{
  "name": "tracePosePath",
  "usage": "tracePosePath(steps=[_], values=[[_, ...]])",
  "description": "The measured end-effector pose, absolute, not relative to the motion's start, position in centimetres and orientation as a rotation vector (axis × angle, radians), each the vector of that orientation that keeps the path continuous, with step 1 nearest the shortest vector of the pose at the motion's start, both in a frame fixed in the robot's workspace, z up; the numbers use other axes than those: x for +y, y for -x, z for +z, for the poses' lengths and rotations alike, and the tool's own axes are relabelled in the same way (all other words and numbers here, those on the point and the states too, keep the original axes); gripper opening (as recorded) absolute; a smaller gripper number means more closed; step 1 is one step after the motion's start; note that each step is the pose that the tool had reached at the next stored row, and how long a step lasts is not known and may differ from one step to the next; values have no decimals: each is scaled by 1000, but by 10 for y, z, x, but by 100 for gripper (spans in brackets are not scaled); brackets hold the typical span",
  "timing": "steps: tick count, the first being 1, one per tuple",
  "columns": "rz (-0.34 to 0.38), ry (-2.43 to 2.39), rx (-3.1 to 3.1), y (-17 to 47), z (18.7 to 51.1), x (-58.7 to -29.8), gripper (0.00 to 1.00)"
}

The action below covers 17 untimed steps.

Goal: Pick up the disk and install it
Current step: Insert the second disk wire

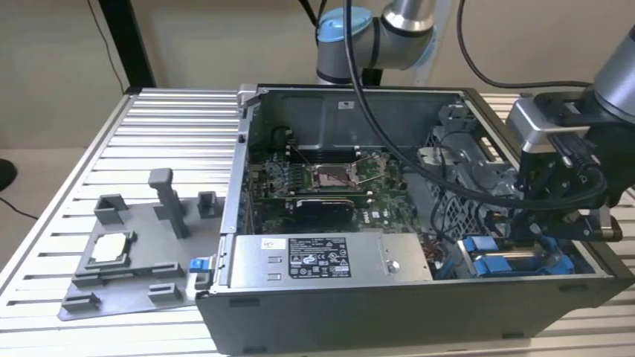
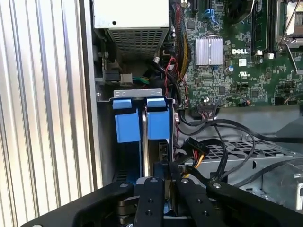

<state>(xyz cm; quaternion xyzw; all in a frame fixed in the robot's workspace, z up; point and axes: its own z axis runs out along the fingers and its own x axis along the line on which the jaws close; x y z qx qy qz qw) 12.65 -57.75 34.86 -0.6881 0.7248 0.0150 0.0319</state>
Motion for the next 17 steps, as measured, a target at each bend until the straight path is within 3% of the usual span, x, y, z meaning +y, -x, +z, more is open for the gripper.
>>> tracePosePath(steps=[17], values=[[40,2116,2229,-127,343,-575,0]])
